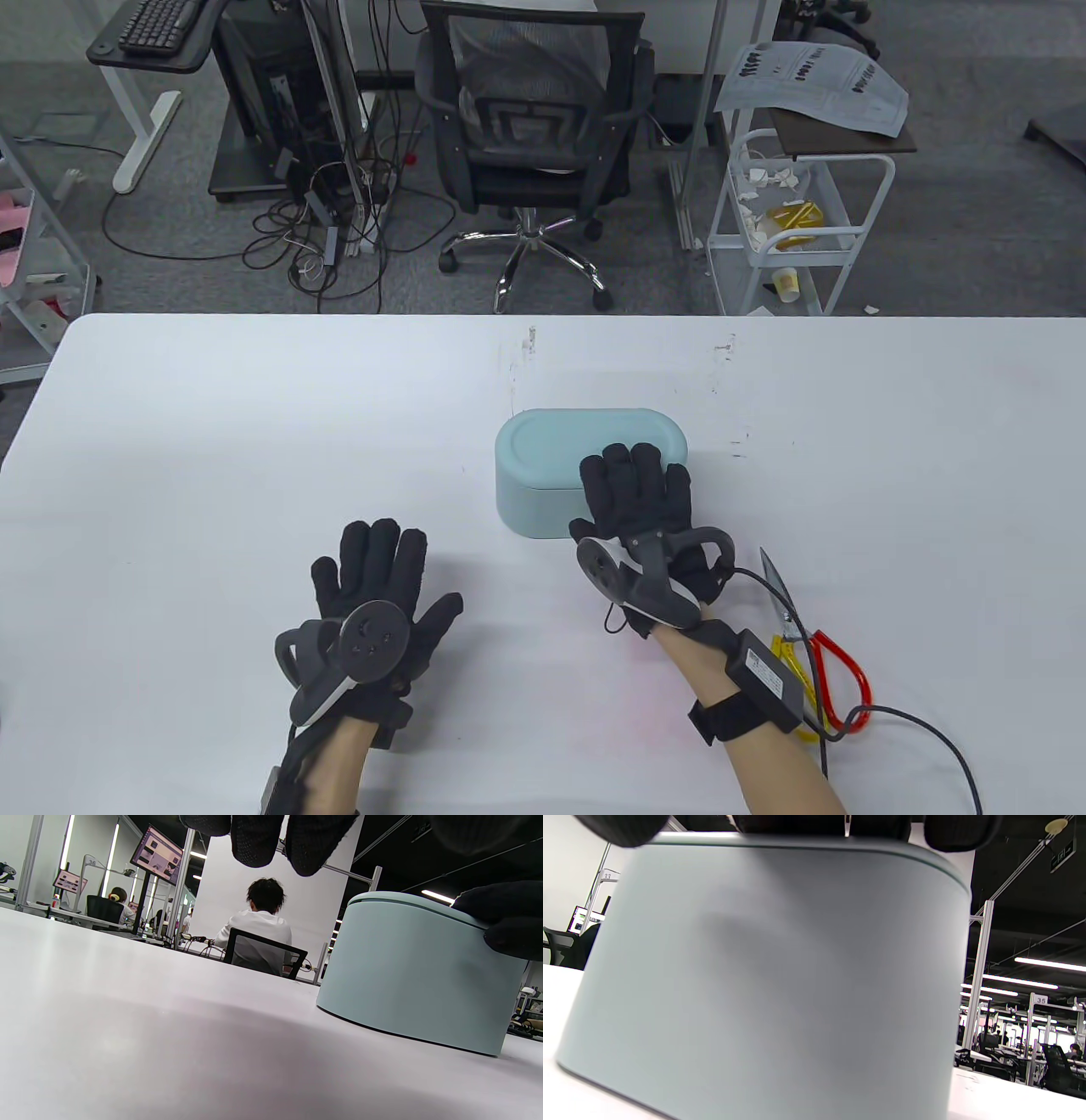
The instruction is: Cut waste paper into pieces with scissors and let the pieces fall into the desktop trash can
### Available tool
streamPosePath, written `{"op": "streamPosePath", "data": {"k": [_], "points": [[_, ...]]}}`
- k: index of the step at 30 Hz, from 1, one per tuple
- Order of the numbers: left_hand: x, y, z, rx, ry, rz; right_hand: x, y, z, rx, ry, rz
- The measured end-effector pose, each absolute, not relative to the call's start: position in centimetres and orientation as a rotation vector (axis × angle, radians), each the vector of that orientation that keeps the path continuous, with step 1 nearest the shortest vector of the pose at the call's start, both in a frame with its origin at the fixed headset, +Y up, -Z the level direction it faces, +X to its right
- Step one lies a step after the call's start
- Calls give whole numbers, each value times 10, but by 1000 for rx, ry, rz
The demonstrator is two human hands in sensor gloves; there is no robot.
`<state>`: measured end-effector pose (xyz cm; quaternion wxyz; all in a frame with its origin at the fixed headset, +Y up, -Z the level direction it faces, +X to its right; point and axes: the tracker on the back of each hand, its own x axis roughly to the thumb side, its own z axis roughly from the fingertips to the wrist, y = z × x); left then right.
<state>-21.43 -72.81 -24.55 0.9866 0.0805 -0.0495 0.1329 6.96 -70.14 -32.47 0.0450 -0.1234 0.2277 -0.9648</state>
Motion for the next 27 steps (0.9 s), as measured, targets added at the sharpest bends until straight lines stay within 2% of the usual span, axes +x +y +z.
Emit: {"op": "streamPosePath", "data": {"k": [11,14,20,27], "points": [[-215,-728,-247,159,-99,257,90,-686,-321,-394,642,-3016],[-215,-727,-247,161,-99,251,108,-677,-313,-391,647,-3075],[-215,-727,-247,164,-99,254,157,-668,-290,-354,511,-3269],[-211,-727,-246,165,-115,239,223,-681,-255,-230,395,-3336]]}}
